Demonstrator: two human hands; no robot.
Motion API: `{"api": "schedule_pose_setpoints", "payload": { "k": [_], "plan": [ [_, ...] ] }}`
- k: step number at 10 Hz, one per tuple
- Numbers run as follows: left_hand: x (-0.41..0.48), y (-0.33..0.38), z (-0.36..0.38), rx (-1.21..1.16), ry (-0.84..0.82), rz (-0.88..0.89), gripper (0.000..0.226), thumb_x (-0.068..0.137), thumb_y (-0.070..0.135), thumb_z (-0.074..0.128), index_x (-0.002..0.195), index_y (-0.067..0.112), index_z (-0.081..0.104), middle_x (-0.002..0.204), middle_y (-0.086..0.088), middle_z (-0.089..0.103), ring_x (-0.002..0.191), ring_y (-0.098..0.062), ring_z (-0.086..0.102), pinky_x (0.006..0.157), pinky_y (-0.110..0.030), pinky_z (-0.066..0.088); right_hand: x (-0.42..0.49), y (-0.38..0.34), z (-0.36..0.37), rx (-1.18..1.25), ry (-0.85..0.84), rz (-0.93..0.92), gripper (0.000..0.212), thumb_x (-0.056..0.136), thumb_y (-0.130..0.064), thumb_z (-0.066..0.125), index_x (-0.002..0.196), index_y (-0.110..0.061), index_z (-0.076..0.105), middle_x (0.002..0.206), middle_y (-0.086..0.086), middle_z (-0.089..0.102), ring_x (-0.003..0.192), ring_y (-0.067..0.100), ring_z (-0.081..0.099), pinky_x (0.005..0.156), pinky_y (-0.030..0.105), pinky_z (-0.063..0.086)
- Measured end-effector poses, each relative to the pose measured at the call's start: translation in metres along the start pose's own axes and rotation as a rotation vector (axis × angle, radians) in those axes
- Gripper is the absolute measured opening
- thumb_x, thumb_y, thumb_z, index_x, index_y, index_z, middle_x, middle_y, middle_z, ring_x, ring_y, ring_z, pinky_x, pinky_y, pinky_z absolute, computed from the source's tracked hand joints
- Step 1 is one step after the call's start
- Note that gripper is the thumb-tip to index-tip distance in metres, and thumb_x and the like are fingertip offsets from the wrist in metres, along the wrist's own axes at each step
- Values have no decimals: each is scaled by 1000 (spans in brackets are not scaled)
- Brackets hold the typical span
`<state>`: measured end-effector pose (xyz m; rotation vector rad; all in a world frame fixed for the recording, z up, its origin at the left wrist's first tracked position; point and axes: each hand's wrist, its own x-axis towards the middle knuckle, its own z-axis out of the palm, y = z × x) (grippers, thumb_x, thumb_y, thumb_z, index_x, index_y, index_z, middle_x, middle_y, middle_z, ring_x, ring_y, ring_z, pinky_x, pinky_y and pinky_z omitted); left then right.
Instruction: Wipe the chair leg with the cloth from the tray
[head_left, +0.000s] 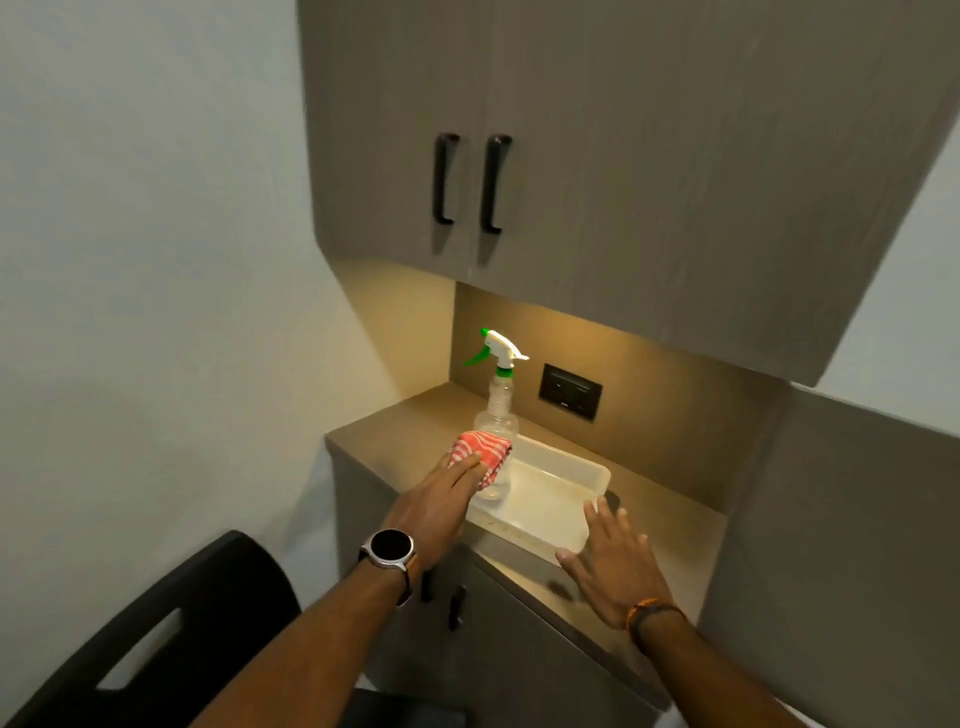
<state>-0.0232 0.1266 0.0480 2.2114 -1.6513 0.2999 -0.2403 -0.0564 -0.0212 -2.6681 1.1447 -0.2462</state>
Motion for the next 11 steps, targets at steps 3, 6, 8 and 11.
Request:
{"api": "schedule_pose_setpoints", "payload": {
  "k": [3, 6, 8, 11],
  "plan": [
    [91, 69, 126, -86, -100, 96, 78, 89, -2, 62, 156, 25, 33, 167, 3, 31, 153, -32, 32, 92, -50, 60, -24, 85, 82, -46, -262, 129, 125, 74, -105, 17, 170, -28, -6, 180, -1, -12, 167, 29, -10, 131, 50, -6],
    [164, 95, 216, -88, -385, -45, 59, 94, 10, 57, 151, 15, 42, 167, -9, 28, 155, -35, 22, 120, -47, 35, -12, 97, 94, -22, -237, 114, 141, 50, -112, 1, 168, -35, -9, 179, -6, -19, 165, 26, -17, 126, 50, -17],
    [177, 88, 220, 126, -716, 81, 67, 102, 27, 43, 161, 13, 15, 172, -13, 7, 158, -37, 5, 123, -60, 14, -9, 104, 97, -47, -234, 88, 136, 57, -111, 5, 169, -35, -7, 179, -5, -18, 166, 28, -16, 123, 50, -24],
    [132, 53, 166, -25, -429, -31, 72, 99, 35, 50, 161, 21, 19, 172, -6, 13, 159, -33, 6, 127, -53, 13, -17, 95, 82, -44, -271, 129, 123, 73, -105, 11, 169, -30, -8, 180, -4, -14, 166, 27, -13, 129, 52, -12]
  ]
}}
